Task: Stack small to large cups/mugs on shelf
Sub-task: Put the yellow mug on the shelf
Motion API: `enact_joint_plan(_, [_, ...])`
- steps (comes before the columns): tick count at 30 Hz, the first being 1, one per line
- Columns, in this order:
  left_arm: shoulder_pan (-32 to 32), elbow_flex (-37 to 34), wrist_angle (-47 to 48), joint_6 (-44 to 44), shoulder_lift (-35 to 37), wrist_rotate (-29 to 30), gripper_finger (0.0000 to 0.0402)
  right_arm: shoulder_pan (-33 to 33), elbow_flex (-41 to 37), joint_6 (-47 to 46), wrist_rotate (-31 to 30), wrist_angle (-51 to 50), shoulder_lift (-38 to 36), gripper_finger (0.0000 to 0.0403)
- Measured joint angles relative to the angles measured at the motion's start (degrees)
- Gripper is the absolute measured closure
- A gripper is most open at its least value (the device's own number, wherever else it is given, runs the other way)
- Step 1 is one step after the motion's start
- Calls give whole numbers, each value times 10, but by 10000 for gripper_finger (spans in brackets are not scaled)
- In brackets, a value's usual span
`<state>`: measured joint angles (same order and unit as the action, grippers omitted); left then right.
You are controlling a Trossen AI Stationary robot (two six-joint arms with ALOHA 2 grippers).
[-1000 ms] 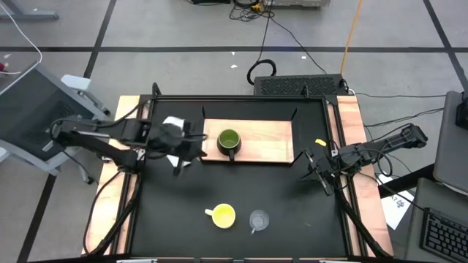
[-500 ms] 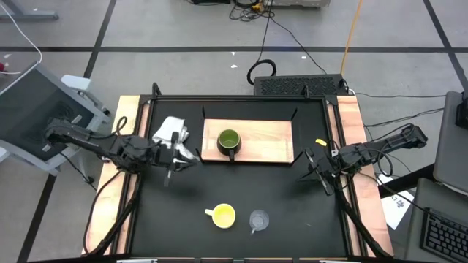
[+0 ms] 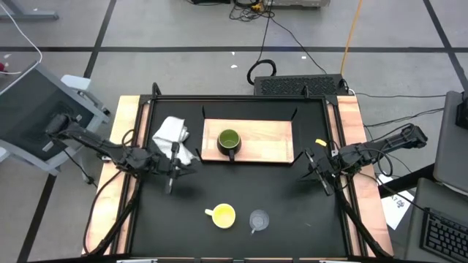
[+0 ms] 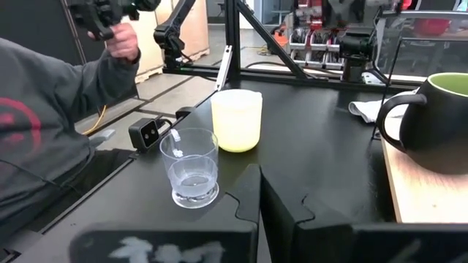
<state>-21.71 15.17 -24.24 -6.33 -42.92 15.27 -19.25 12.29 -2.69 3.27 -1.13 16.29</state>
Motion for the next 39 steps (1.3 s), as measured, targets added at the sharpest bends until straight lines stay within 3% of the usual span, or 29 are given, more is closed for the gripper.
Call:
enact_joint_plan(3, [-2, -35, -23, 7, 10, 29, 401, 0, 0, 4, 0, 0, 0, 403])
enact_joint_plan(15, [-1, -128, -129, 22, 37, 38, 401, 0, 0, 6, 0, -2, 0, 403])
enact_joint_plan(27, [-1, -130, -131, 26, 37, 39, 401, -5, 0, 16, 9, 11, -14, 403])
enact_joint_plan(39, [-2, -130, -129, 19, 37, 28, 401, -83, 0, 33, 60, -13, -93, 403])
